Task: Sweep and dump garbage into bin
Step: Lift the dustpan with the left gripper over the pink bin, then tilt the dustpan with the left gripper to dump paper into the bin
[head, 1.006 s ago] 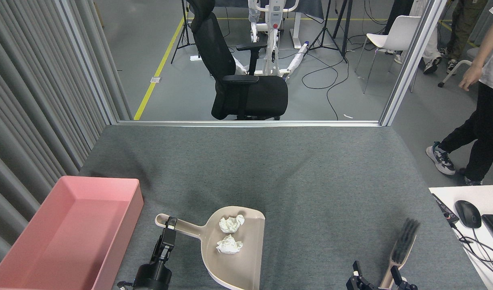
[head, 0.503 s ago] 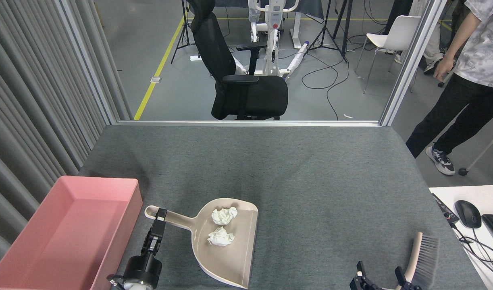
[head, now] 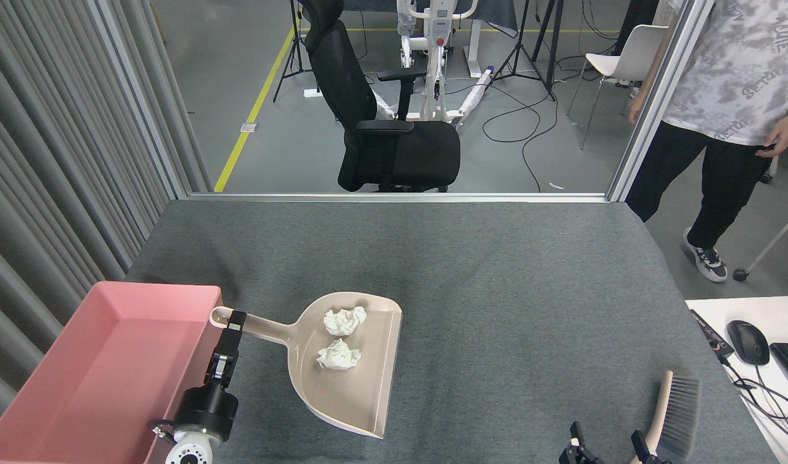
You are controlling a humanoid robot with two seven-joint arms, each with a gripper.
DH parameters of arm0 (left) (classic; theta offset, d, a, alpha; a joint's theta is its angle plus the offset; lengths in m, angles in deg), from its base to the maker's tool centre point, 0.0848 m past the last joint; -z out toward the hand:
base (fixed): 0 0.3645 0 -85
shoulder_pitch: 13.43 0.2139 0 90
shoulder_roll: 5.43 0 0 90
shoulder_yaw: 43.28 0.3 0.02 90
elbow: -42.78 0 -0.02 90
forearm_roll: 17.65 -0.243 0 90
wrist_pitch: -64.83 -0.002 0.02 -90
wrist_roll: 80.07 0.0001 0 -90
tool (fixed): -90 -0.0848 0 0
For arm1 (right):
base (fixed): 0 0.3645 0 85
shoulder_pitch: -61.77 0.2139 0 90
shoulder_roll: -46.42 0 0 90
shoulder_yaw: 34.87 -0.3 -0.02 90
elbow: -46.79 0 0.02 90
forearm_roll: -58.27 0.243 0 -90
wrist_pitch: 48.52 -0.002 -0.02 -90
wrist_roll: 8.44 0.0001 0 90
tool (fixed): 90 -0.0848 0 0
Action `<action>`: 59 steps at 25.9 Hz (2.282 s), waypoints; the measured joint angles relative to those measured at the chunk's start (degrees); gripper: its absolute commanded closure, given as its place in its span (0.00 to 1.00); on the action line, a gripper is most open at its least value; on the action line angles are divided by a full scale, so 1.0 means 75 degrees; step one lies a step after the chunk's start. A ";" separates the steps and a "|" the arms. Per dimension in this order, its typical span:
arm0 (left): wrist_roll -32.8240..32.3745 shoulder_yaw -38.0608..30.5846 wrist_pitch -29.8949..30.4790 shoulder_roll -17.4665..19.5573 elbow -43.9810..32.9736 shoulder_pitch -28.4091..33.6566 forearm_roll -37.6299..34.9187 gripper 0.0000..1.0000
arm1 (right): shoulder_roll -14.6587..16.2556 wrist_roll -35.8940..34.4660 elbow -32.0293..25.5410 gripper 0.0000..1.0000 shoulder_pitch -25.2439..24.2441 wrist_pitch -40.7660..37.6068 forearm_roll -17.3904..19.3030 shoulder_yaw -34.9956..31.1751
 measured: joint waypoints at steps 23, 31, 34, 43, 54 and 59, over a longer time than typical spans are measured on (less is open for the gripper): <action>-0.0191 -0.0558 -0.0232 0.4013 -0.0031 -0.0145 0.2630 1.00 | -0.0180 -0.0187 0.0196 0.02 -0.0017 0.0031 -0.0050 0.0077; -0.0283 -0.0643 0.0148 0.5553 0.0878 -0.0463 0.3251 1.00 | -0.0195 -0.0258 0.0224 0.02 -0.0018 0.0030 -0.0051 0.0080; -0.0329 -0.0644 0.0450 0.6028 0.1388 -0.0617 0.3295 1.00 | -0.0198 -0.0304 0.0226 0.02 -0.0018 0.0021 -0.0052 0.0078; -0.0306 -0.0636 0.1556 0.6636 0.3120 -0.1373 0.2493 1.00 | -0.0198 -0.0326 0.0228 0.02 -0.0055 0.0015 -0.0052 0.0065; -0.0276 -0.0635 0.1829 0.6656 0.3468 -0.1781 0.2136 1.00 | -0.0196 -0.0330 0.0225 0.02 -0.0102 0.0008 -0.0041 0.0029; -0.0187 -0.0634 0.1895 0.6615 0.3457 -0.1889 0.1474 1.00 | -0.0196 -0.0332 0.0225 0.02 -0.0138 0.0009 -0.0040 0.0015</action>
